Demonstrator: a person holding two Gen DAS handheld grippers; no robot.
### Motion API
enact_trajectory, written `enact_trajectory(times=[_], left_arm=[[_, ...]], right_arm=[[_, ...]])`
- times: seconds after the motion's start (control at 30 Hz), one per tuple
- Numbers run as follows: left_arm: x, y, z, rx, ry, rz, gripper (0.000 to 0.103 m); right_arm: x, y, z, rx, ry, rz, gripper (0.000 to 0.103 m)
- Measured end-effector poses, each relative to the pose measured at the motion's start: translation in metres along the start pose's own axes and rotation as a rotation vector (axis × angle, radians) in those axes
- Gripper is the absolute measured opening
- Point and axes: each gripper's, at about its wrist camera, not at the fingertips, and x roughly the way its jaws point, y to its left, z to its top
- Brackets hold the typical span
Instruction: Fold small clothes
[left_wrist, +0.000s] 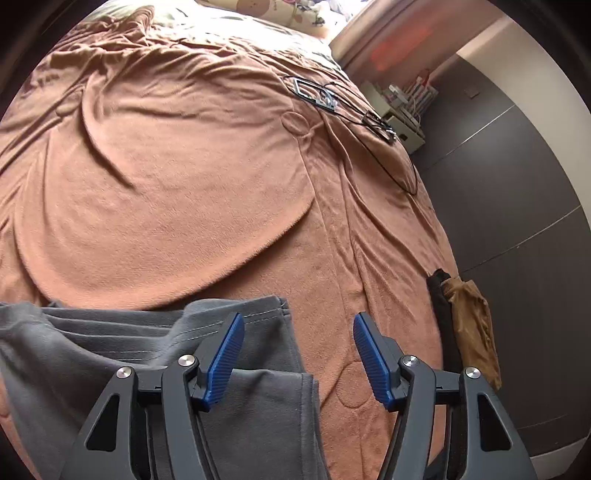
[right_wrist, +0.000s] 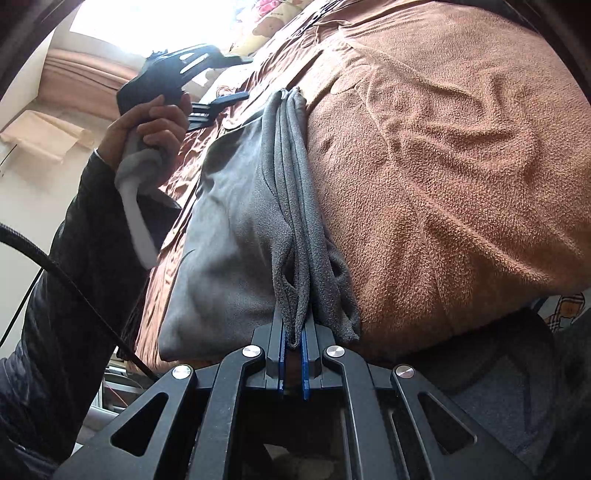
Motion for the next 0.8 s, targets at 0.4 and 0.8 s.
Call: enact_trajectory(times=[0.4, 0.8], left_arm=[[-0.074, 0.078, -0.055, -0.044, 0.008, 0.067, 0.063], [-0.127, 0.148, -0.142, -0.146, 0.009, 0.087, 0.063]], right_arm=[[-0.010, 0.008, -0.008, -0.025, -0.039, -0.030, 0.002], [-0.020, 0.037, -0.007, -0.138, -0.052, -0.161, 0.009]])
